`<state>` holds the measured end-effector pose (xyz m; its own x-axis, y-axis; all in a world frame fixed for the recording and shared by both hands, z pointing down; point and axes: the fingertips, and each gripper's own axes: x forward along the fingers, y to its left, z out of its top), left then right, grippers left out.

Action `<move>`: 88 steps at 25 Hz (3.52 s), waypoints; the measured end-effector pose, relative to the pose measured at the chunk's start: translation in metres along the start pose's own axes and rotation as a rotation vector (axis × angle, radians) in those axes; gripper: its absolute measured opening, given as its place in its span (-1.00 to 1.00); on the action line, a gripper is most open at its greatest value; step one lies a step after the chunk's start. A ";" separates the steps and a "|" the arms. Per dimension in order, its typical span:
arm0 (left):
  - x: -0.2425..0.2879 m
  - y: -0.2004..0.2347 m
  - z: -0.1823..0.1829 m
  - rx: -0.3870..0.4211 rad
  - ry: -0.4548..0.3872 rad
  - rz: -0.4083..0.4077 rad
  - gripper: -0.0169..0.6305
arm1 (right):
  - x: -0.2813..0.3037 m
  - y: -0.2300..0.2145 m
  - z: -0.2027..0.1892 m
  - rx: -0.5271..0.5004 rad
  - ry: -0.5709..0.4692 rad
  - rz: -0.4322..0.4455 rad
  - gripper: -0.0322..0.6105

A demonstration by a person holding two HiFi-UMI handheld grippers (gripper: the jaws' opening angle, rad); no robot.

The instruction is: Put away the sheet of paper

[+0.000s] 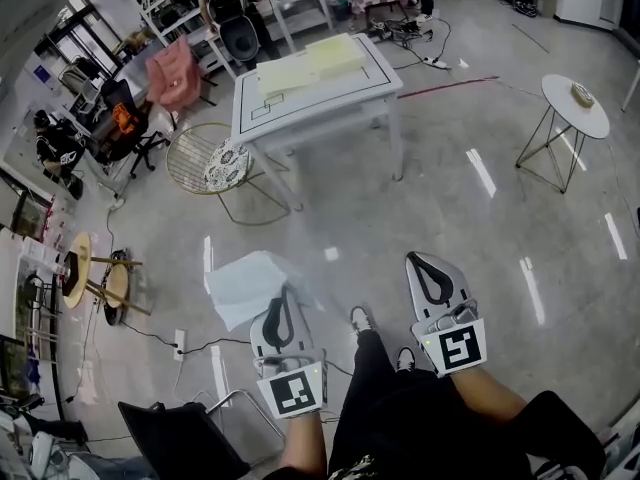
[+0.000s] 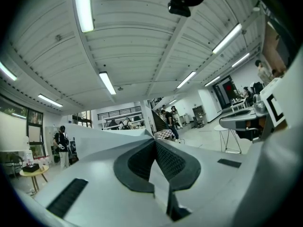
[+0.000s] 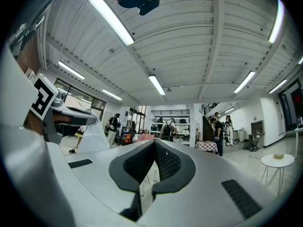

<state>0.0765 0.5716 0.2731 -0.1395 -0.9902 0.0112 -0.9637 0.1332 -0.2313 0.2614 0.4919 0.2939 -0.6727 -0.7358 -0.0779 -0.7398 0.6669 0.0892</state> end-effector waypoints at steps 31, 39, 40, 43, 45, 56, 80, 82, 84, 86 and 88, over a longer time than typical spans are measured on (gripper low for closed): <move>0.060 -0.002 0.003 -0.024 -0.047 0.028 -0.94 | 0.054 -0.025 0.001 -0.055 -0.024 0.039 -0.90; 0.089 0.002 -0.006 -0.021 -0.033 0.016 -0.94 | 0.080 -0.033 -0.009 -0.052 -0.005 0.042 -0.90; 0.093 0.003 -0.007 -0.024 -0.032 0.012 -0.94 | 0.084 -0.034 -0.009 -0.054 -0.006 0.040 -0.90; 0.107 0.005 -0.009 -0.026 -0.027 -0.003 -0.94 | 0.096 -0.037 -0.010 -0.044 0.005 0.032 -0.90; 0.117 0.006 -0.009 -0.023 -0.025 -0.013 -0.94 | 0.104 -0.041 -0.011 -0.039 0.009 0.025 -0.90; 0.164 0.024 0.001 -0.013 -0.039 -0.059 -0.94 | 0.144 -0.050 -0.002 -0.042 0.016 -0.015 -0.90; 0.247 0.085 -0.007 -0.003 -0.048 -0.091 -0.94 | 0.253 -0.035 0.000 -0.047 0.005 -0.002 -0.90; 0.254 0.087 -0.006 0.004 -0.053 -0.098 -0.94 | 0.259 -0.037 0.000 -0.066 -0.003 -0.005 -0.90; 0.260 0.089 -0.005 0.007 -0.059 -0.105 -0.94 | 0.265 -0.039 0.002 -0.066 -0.003 -0.013 -0.90; 0.267 0.090 -0.005 0.010 -0.065 -0.115 -0.94 | 0.270 -0.041 0.003 -0.052 -0.004 -0.027 -0.90; 0.274 0.091 -0.007 0.009 -0.063 -0.122 -0.94 | 0.276 -0.044 0.000 -0.057 -0.007 -0.034 -0.90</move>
<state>-0.0512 0.3132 0.2623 -0.0068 -0.9998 -0.0213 -0.9706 0.0117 -0.2404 0.1083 0.2597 0.2682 -0.6477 -0.7568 -0.0883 -0.7601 0.6339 0.1428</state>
